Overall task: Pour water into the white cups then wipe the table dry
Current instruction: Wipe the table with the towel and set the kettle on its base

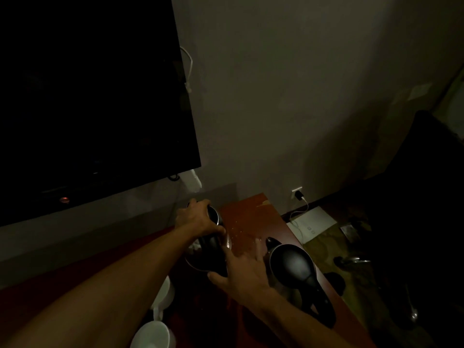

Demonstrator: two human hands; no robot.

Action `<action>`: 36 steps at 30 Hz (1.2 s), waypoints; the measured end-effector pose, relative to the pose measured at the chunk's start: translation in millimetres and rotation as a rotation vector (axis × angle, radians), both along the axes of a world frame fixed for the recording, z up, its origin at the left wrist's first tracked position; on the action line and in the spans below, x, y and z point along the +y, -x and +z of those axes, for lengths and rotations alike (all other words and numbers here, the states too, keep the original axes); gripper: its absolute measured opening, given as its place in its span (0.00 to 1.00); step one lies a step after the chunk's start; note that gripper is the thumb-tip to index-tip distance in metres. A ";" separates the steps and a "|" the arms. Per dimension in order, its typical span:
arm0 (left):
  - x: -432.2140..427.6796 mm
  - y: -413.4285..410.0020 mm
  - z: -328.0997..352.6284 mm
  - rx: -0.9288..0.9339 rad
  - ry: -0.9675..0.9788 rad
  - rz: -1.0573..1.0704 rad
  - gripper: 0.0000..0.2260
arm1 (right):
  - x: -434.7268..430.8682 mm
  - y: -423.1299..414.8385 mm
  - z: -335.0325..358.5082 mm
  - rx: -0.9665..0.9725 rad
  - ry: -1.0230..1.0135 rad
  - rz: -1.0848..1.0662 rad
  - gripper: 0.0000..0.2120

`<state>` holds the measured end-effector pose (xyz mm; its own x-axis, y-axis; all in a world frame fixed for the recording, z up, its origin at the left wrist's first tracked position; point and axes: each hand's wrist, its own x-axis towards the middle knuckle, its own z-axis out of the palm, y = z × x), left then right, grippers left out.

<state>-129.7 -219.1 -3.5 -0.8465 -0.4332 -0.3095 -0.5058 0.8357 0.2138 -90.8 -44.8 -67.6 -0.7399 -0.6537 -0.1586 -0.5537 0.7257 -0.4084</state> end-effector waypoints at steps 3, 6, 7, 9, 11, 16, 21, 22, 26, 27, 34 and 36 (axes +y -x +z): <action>-0.2 0.5 2.9 0.002 -0.005 0.005 0.46 | -3.2 -3.7 -3.9 -0.041 0.027 0.007 0.31; -1.5 1.0 4.5 0.005 -0.013 0.010 0.47 | -3.0 -4.8 -1.5 -0.162 0.127 -0.004 0.30; -2.2 0.9 4.4 0.006 -0.014 0.017 0.47 | -2.8 -5.1 0.1 -0.197 0.153 0.002 0.29; -4.4 -1.1 3.9 0.015 -0.019 0.039 0.47 | -2.5 -5.5 2.3 -0.235 0.177 0.002 0.28; -8.0 -4.5 3.5 0.034 -0.043 0.055 0.47 | -3.5 -6.4 5.1 -0.264 0.187 -0.005 0.27; -15.3 -16.0 11.6 0.076 -0.020 0.073 0.44 | -8.9 -13.9 15.4 -0.372 0.309 -0.006 0.28; -33.1 -39.9 31.9 0.129 -0.010 0.113 0.42 | -27.7 -31.6 31.5 -0.408 0.407 -0.001 0.25; -37.7 -46.0 37.4 0.144 -0.009 0.122 0.40 | -32.3 -36.3 35.2 -0.396 0.418 0.002 0.25; -56.2 -72.0 64.0 0.196 0.000 0.154 0.39 | -50.6 -56.5 54.2 -0.319 0.464 0.020 0.24; -60.7 -78.0 71.4 0.221 -0.001 0.157 0.40 | -54.7 -61.6 60.1 -0.300 0.472 0.023 0.23; -87.9 -117.7 128.5 0.275 0.076 0.173 0.46 | -86.2 -95.0 101.4 -0.244 0.541 0.059 0.23; -98.7 -136.5 142.0 0.290 0.102 0.189 0.46 | -97.5 -109.5 112.5 -0.238 0.564 0.089 0.23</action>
